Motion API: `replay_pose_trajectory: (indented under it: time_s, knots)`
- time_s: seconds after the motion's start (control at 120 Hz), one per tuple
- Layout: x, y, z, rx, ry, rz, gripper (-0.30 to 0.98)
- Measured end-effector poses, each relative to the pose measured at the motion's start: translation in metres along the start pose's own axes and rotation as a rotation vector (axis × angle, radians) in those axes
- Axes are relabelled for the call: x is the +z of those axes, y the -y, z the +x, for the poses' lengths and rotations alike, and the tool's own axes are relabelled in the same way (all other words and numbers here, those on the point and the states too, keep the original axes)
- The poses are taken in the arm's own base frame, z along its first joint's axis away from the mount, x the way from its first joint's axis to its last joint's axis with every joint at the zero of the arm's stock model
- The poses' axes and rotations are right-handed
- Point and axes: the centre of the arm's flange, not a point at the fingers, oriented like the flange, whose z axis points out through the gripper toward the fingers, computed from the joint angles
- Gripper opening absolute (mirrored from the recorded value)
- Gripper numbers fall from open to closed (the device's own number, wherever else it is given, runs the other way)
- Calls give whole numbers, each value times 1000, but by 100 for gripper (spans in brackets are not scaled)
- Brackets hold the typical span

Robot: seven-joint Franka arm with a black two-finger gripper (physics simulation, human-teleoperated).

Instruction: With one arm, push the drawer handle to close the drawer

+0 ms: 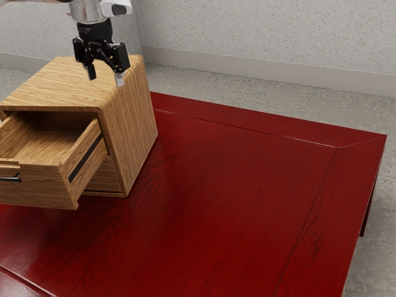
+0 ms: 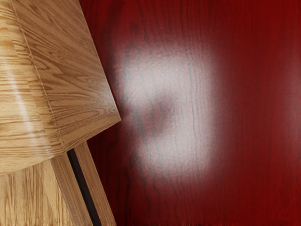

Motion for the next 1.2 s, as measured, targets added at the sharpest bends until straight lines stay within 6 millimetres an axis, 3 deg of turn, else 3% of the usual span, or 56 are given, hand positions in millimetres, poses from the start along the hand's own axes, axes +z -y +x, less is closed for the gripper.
replay_pose_trajectory:
  time_s: [0.267,0.317,0.383,0.433,0.475,0.525,0.625,0.7,1.025,1.2]
  knots:
    - [2,6,-2,-10,15,-14,69]
    - [-15,8,-8,-12,-15,-14,69]
    - [-70,3,-42,-2,-115,-9,69]
    - [-112,-6,-81,15,-186,-15,69]
    - [-125,-13,-106,27,-201,-11,69]
    - [-128,-21,-137,35,-189,2,69]
    - [-98,0,-198,-44,-119,17,68]
    - [-70,20,-227,-135,-79,35,69]
    - [67,82,-302,-406,5,4,69]
    - [122,105,-315,-444,8,-38,69]
